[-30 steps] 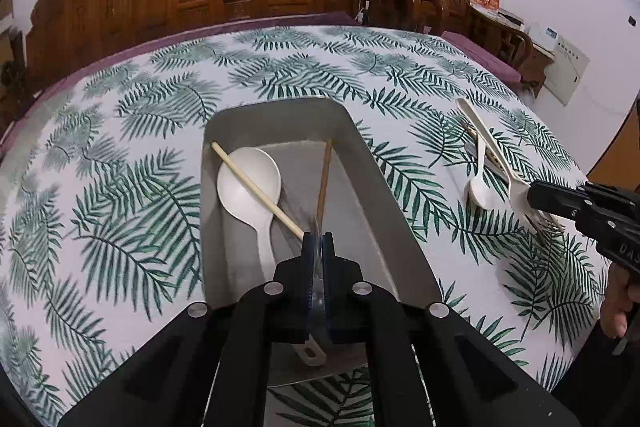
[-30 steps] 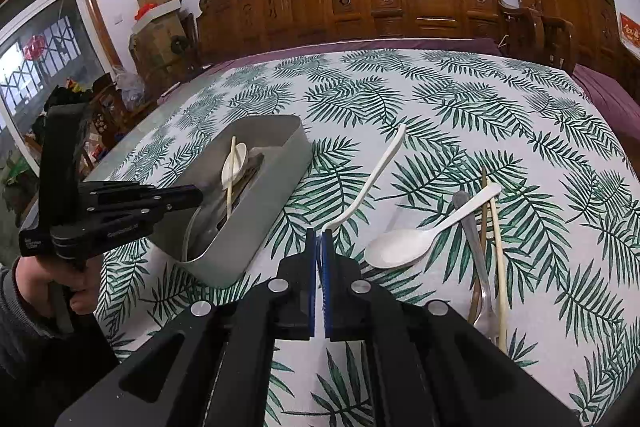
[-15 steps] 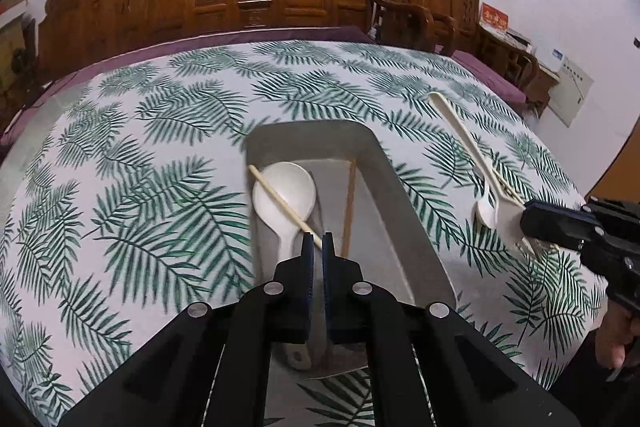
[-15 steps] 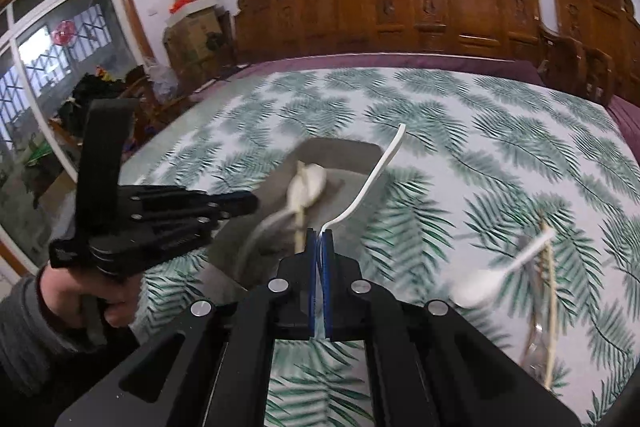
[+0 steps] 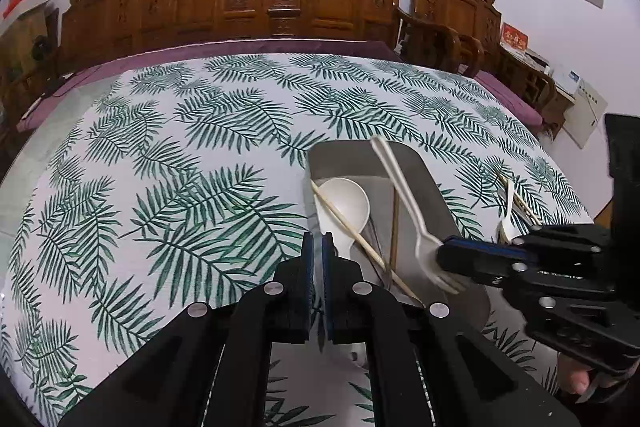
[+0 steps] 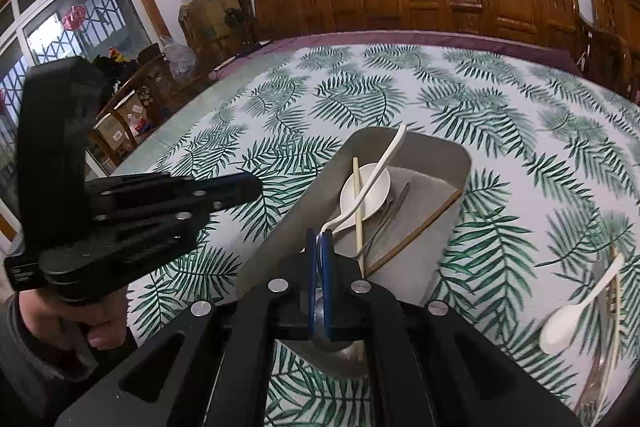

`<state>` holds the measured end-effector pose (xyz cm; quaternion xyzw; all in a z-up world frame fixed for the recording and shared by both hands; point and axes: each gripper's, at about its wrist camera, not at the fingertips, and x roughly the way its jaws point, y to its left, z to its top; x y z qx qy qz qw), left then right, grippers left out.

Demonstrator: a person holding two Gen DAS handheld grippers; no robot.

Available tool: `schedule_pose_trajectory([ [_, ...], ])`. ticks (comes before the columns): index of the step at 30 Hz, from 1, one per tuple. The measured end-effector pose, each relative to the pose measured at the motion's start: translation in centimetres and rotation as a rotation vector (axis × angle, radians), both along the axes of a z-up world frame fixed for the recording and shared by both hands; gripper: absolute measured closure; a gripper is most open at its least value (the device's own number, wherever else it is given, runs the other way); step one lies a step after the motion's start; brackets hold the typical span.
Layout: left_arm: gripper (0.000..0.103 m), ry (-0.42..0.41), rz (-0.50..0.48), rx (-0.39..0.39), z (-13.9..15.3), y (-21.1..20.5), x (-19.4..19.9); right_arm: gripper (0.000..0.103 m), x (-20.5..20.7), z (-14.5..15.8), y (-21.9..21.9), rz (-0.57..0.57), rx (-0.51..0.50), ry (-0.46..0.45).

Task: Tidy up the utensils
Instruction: 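Carry the white plastic spoon into the grey tray and open the right gripper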

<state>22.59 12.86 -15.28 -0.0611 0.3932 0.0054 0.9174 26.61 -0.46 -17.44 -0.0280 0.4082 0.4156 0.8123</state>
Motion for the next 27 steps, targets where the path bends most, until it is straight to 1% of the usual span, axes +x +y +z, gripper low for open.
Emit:
schedule_pose_trajectory([
  [4, 0.101, -0.003, 0.004, 0.000, 0.1, 0.2, 0.0, 0.099, 0.8, -1.0, 0.5, -0.006, 0.006, 0.043],
  [5, 0.101, -0.003, 0.004, -0.001, 0.1, 0.2, 0.0, 0.097, 1.0, -1.2, 0.6, -0.007, 0.010, 0.050],
  [6, 0.101, -0.003, 0.003, -0.002, 0.2, 0.2, -0.1, 0.096, 1.1, -1.3, 0.5, -0.011, 0.012, 0.051],
  [9, 0.099, -0.005, -0.003, -0.002, 0.2, -0.1, -0.1, 0.096, 1.1, -1.3, -0.1, -0.018, 0.020, 0.046],
  [13, 0.098, -0.015, -0.023, -0.018, 0.5, -0.7, -0.3, 0.096, 1.0, -0.4, -1.8, -0.036, 0.029, 0.019],
  [16, 0.098, -0.025, -0.039, -0.019, 0.8, -1.5, -0.4, 0.096, 0.6, 0.9, -4.5, -0.067, 0.024, -0.031],
  [20, 0.097, -0.029, -0.070, -0.021, 0.9, -2.9, -0.4, 0.096, 0.5, 1.7, -8.7, -0.139, -0.020, -0.093],
  [24, 0.085, -0.031, -0.100, -0.020, 0.9, -4.4, -0.3, 0.096, 1.2, 1.7, -13.6, -0.238, -0.083, -0.137],
  [27, 0.085, -0.035, -0.131, -0.019, 1.0, -5.9, -0.3, 0.096, 2.1, 0.9, -16.8, -0.314, -0.131, -0.151],
])
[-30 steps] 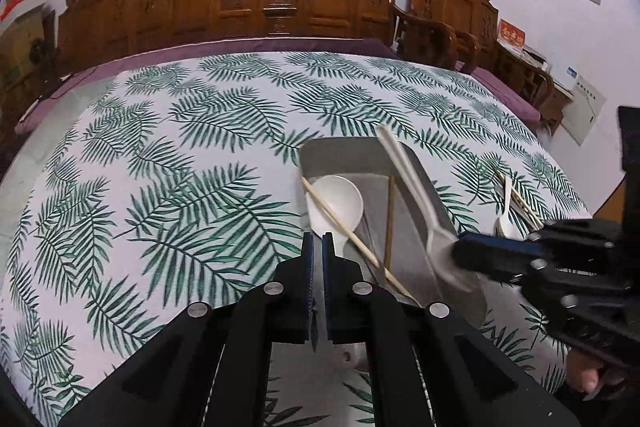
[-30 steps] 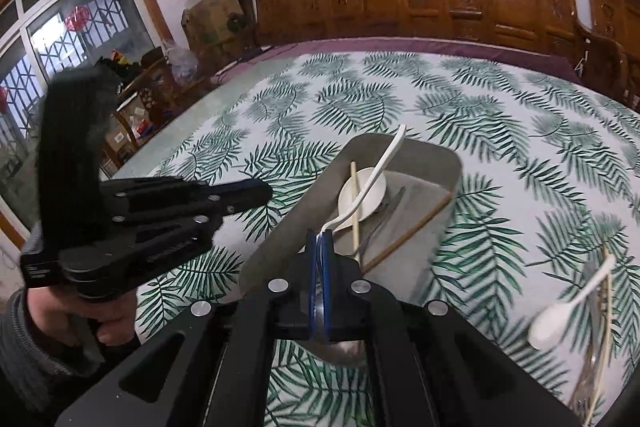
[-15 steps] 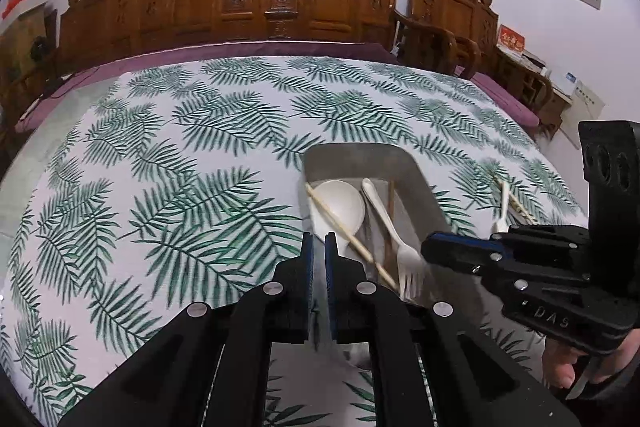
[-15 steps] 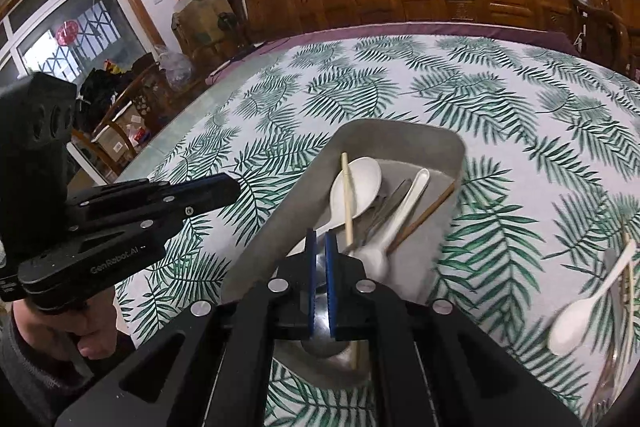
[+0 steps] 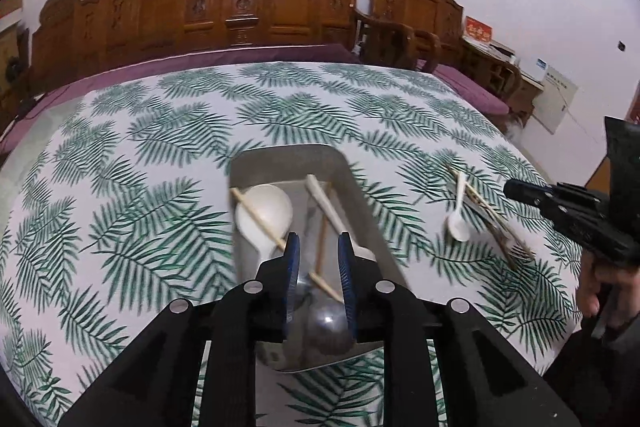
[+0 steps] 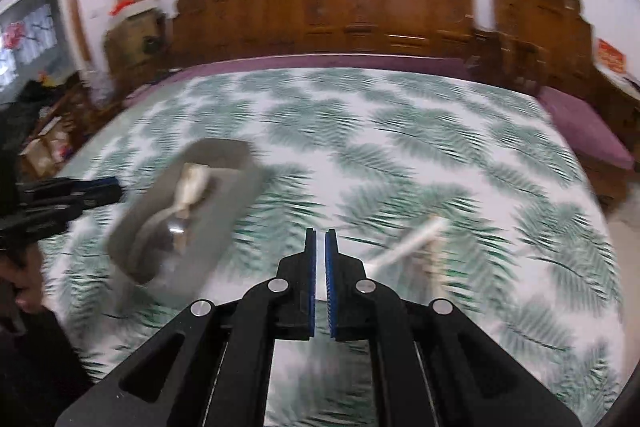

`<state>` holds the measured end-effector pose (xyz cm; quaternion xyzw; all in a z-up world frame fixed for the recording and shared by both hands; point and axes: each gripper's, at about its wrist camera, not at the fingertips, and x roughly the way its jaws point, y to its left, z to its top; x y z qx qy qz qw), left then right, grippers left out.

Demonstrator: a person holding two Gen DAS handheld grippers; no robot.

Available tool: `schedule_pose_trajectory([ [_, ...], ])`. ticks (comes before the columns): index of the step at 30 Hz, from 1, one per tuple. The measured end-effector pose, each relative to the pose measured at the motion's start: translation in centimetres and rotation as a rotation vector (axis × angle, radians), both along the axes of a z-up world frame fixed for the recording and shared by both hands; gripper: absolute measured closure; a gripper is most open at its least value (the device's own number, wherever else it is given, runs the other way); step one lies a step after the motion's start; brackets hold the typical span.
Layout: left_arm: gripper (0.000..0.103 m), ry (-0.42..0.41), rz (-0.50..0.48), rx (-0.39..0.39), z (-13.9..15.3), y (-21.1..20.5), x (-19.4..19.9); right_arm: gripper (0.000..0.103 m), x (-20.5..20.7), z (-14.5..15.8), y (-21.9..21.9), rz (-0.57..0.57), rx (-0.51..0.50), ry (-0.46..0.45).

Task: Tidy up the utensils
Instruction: 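Grasp a wooden chopstick from the pile with the right gripper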

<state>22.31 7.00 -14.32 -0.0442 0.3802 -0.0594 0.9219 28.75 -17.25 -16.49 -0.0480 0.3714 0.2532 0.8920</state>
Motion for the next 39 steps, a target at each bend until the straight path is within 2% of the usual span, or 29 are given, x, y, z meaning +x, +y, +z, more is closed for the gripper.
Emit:
schedule_pose_trajectory([
  [2, 0.083, -0.003, -0.016, -0.001, 0.0, -0.8, 0.1, 0.096, 0.7, -0.6, -1.8, -0.042, -0.008, 0.006],
  [4, 0.076, -0.003, -0.027, -0.002, 0.0, -1.4, 0.2, 0.096, 1.3, -1.6, -3.4, -0.086, -0.016, 0.018],
  [8, 0.070, 0.006, -0.056, -0.004, -0.3, -2.7, 0.4, 0.079, 2.1, -3.3, -5.2, -0.123, -0.018, 0.050],
  [10, 0.064, 0.008, -0.064, -0.001, -0.5, -3.2, 0.4, 0.079, 2.4, -4.2, -5.7, -0.129, -0.025, 0.071],
  [12, 0.062, 0.012, -0.075, -0.001, -0.6, -3.6, 0.4, 0.079, 2.6, -4.9, -5.9, -0.132, -0.032, 0.096],
  [13, 0.055, 0.014, -0.080, -0.002, -0.7, -3.8, 0.4, 0.079, 2.8, -5.5, -6.0, -0.135, -0.038, 0.111],
  [14, 0.052, 0.016, -0.086, -0.001, -0.8, -4.1, 0.4, 0.079, 2.9, -5.8, -5.9, -0.136, -0.044, 0.122],
  [25, 0.052, 0.016, -0.148, 0.020, -1.3, -7.0, -0.1, 0.082, 3.6, -7.9, -6.7, -0.182, -0.068, 0.200],
  [29, 0.052, 0.015, -0.166, 0.025, -1.5, -7.9, -0.1, 0.097, 3.9, -7.9, -6.7, -0.176, -0.054, 0.210],
  [39, 0.052, 0.019, -0.184, 0.057, -1.7, -10.2, -0.2, 0.097, 3.3, -5.4, -9.1, -0.200, 0.093, 0.158],
])
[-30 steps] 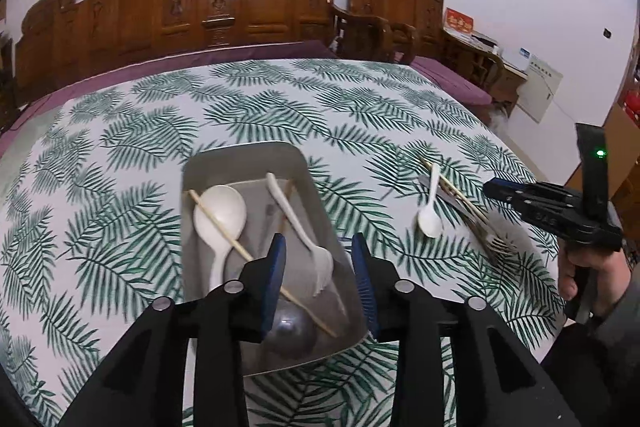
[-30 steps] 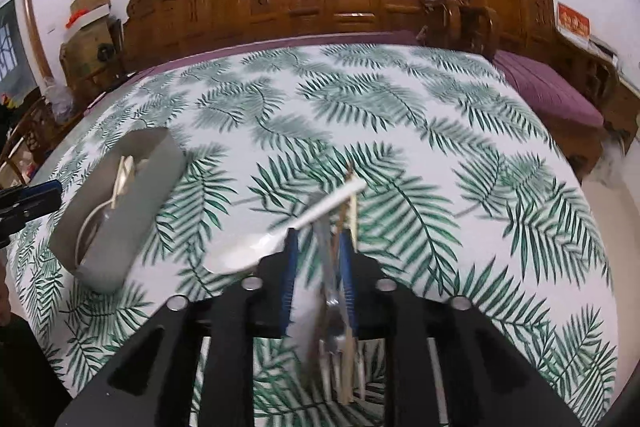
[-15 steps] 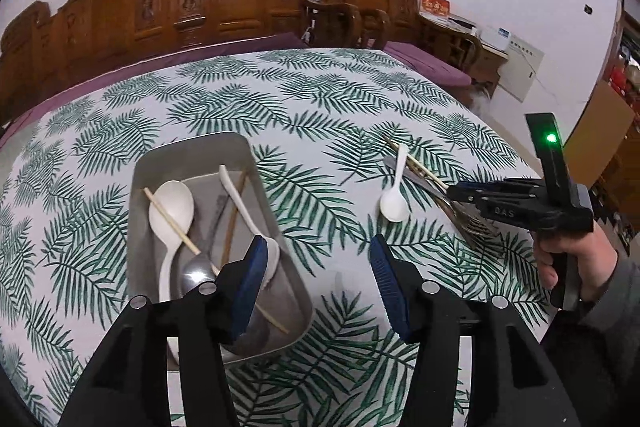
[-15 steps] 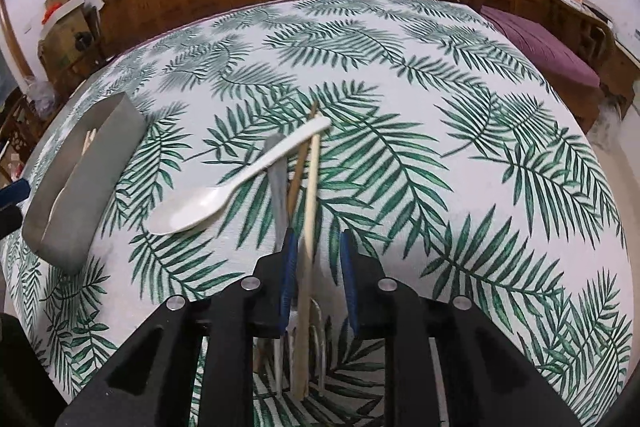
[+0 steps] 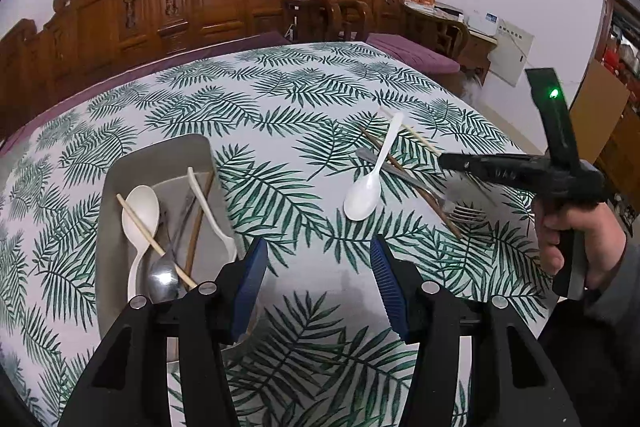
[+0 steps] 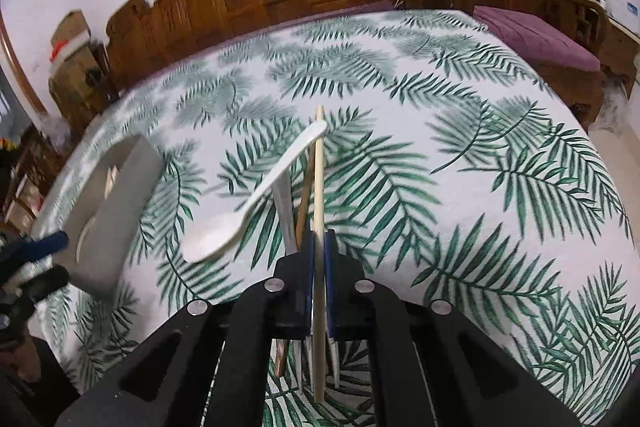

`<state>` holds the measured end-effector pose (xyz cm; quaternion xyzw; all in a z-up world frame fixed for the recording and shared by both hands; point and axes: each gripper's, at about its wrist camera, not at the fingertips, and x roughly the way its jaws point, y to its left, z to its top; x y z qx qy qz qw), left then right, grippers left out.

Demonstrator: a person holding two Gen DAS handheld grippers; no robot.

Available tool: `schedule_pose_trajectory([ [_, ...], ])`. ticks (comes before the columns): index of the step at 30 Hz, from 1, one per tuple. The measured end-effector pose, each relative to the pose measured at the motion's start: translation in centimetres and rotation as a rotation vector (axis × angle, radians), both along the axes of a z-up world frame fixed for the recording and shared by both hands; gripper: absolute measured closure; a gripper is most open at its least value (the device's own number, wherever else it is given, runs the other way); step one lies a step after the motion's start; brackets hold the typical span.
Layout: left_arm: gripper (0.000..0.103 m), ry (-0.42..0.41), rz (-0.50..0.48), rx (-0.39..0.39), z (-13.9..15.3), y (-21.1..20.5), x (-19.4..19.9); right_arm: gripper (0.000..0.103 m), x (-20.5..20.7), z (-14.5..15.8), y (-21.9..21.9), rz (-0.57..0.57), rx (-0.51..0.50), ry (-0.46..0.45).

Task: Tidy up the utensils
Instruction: 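Grasp a wooden chopstick from the pile with the right gripper, then grasp a long white plastic spoon with the left gripper while the right holds the chopstick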

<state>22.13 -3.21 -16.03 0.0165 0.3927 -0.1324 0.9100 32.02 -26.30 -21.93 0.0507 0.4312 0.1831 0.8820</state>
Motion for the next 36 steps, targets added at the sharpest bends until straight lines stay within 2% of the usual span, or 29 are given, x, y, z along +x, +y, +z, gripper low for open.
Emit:
schedule_pose_trajectory([
  [4, 0.052, -0.004, -0.008, 0.014, 0.3, -0.9, 0.1, 0.097, -0.1, 1.0, -1.4, -0.037, 0.033, -0.041],
  [11, 0.052, 0.016, -0.029, 0.050, 0.5, -2.4, 1.4, 0.097, 0.5, 0.9, -2.3, -0.047, 0.065, -0.032],
  [18, 0.052, 0.044, -0.060, 0.076, -0.1, -5.2, 5.6, 0.097, 0.6, 0.8, -1.7, -0.017, 0.076, -0.033],
  [26, 0.052, 0.122, -0.082, 0.130, -2.8, -7.6, 10.4, 0.097, 0.8, 1.5, -1.5, 0.011, 0.125, -0.057],
  [36, 0.052, 0.173, -0.109, 0.091, -4.6, -9.6, 13.5, 0.097, 0.4, 1.7, -2.0, 0.017, 0.156, -0.062],
])
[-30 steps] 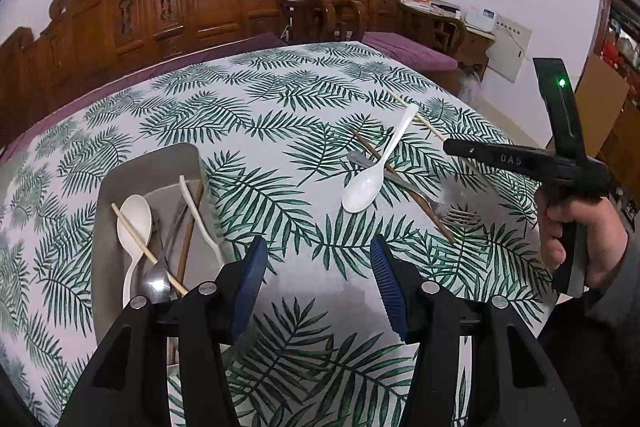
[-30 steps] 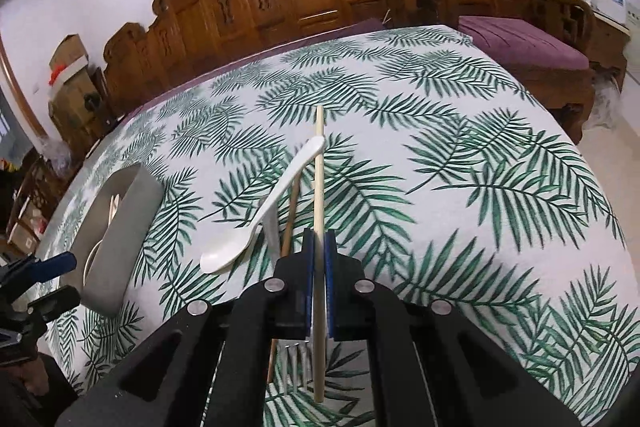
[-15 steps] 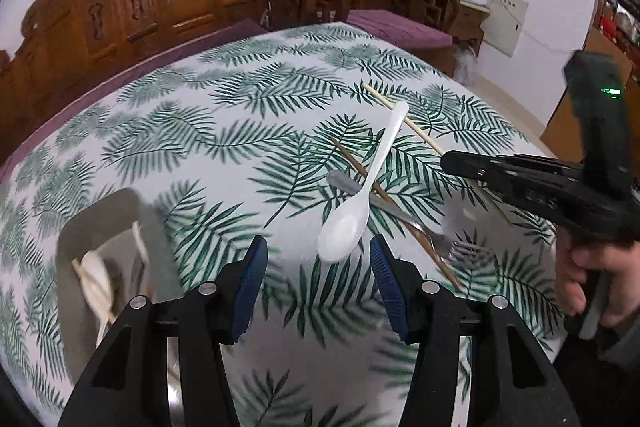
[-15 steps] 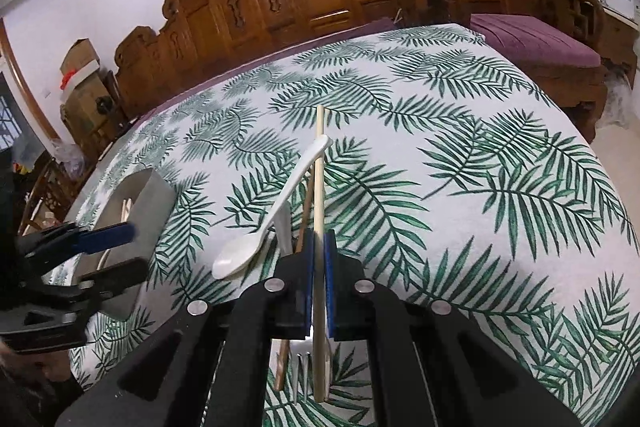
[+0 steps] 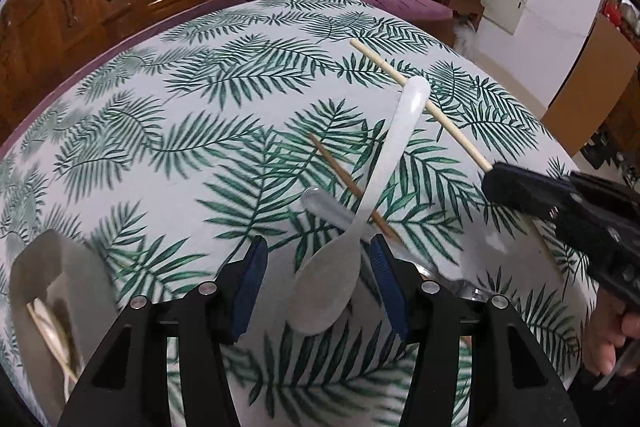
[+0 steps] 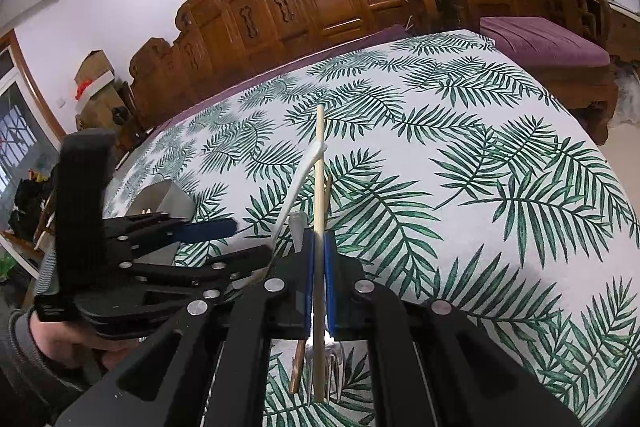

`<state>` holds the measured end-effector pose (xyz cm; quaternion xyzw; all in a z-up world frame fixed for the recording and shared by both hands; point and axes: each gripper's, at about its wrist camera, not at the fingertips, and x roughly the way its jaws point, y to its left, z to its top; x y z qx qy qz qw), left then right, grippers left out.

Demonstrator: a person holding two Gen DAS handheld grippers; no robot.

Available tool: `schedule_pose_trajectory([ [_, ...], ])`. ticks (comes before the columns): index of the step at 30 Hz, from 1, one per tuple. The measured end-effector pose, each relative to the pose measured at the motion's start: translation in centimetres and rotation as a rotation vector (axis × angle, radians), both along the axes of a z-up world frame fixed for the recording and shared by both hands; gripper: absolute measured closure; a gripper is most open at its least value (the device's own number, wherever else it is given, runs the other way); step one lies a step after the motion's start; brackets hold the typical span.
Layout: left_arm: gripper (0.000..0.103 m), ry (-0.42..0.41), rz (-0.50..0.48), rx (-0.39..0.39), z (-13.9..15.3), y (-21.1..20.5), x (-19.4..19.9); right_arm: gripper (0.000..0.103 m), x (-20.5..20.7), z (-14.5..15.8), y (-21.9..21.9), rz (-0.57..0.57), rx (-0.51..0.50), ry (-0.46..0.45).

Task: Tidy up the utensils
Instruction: 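Grasp a long white plastic spoon with the left gripper while the right holds the chopstick, then carry the white plastic spoon into the grey tray and open the left gripper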

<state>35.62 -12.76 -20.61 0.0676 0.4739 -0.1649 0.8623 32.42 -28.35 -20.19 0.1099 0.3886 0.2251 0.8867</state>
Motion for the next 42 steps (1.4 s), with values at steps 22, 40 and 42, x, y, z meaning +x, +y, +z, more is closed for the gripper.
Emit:
schedule_pose_trajectory([
  [22, 0.100, -0.033, -0.003, -0.014, 2.9, 0.4, -0.8, 0.097, -0.8, -0.5, 2.1, 0.025, -0.041, 0.015],
  [40, 0.100, -0.090, 0.118, 0.004, 8.0, 7.2, -7.4, 0.097, -5.2, 2.6, 7.5, 0.141, -0.067, -0.076],
  [42, 0.100, -0.088, 0.133, 0.003, 7.9, 7.9, -7.8, 0.097, -6.0, 3.1, 8.2, 0.159, -0.072, -0.093],
])
